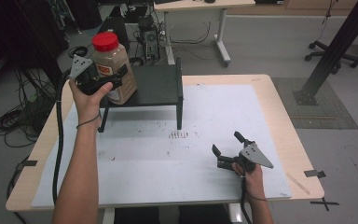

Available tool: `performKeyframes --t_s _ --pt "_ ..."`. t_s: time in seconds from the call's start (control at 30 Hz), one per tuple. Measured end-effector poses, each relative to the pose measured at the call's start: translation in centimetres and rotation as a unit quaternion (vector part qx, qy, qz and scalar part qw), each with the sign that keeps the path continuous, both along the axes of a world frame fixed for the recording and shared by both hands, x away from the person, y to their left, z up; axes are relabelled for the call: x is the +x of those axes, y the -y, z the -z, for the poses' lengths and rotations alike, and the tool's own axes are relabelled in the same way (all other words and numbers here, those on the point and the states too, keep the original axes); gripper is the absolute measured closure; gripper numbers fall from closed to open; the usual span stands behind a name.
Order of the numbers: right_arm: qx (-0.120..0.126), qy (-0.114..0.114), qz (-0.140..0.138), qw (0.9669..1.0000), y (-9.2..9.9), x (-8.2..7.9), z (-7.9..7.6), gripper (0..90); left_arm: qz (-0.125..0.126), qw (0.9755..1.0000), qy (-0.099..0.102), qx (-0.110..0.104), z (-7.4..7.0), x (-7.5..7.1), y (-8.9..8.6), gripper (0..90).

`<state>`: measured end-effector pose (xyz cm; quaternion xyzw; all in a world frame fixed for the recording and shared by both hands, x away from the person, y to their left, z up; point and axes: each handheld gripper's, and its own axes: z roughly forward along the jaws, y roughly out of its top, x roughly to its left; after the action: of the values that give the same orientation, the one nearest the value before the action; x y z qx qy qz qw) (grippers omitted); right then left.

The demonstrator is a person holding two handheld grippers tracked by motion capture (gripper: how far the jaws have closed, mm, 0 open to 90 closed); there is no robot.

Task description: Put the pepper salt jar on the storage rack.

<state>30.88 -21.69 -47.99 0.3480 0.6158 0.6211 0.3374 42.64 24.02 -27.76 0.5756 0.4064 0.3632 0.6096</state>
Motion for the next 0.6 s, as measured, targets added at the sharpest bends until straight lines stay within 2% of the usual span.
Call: performKeyframes --t_s 0.6 --pt "-0.001 0.0 0.0 1.0 0.0 0.0 0.0 0.0 -0.009 0.9998 0.014 -0.013 -0.7 -2.6 -1.0 0.2"
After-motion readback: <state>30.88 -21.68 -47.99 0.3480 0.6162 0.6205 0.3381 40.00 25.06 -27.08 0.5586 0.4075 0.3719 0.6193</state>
